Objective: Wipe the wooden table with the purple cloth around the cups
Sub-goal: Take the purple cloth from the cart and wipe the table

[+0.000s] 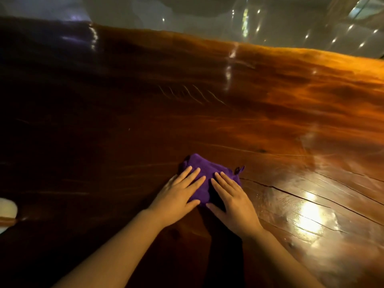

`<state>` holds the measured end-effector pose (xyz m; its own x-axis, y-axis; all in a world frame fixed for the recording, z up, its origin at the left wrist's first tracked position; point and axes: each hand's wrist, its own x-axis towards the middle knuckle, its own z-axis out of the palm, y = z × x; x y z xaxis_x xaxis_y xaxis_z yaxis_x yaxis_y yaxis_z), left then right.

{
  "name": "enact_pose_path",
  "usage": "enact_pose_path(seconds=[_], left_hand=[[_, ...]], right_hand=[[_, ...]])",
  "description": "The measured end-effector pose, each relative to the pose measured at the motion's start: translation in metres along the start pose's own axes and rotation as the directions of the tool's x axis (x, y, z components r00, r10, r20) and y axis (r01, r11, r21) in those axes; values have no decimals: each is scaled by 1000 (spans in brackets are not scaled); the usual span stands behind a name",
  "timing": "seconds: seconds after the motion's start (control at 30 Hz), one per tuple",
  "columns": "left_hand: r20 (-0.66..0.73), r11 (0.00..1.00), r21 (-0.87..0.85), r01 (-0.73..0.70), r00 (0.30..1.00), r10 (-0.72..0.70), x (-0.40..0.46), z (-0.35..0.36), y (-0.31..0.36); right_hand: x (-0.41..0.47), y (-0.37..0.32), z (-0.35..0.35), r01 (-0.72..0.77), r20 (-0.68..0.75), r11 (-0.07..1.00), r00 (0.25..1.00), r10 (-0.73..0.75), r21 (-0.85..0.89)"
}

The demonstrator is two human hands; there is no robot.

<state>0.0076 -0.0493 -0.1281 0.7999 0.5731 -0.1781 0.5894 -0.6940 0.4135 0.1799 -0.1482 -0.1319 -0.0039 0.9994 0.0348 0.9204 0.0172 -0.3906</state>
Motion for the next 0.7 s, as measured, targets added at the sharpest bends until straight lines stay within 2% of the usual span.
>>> enact_pose_path(seconds=[0.13,0.3,0.53,0.7], left_hand=[[-119,995,-77,66,990,-75,0,0,11],[-181,980,-162,114,973,-144,-16,-18,15],[-350,973,-130,192,909,-227,-79,-95,10],[-519,953,-49,298,808,-279,-159,-174,7]], right_hand=[[3,-13,-3,-9,-109,998,994,2,-65],[13,-38,-17,0,-146,999,989,-6,-44],[39,-112,-62,184,-209,982,962,-173,36],[63,-202,-105,381,-260,923,898,-355,56]])
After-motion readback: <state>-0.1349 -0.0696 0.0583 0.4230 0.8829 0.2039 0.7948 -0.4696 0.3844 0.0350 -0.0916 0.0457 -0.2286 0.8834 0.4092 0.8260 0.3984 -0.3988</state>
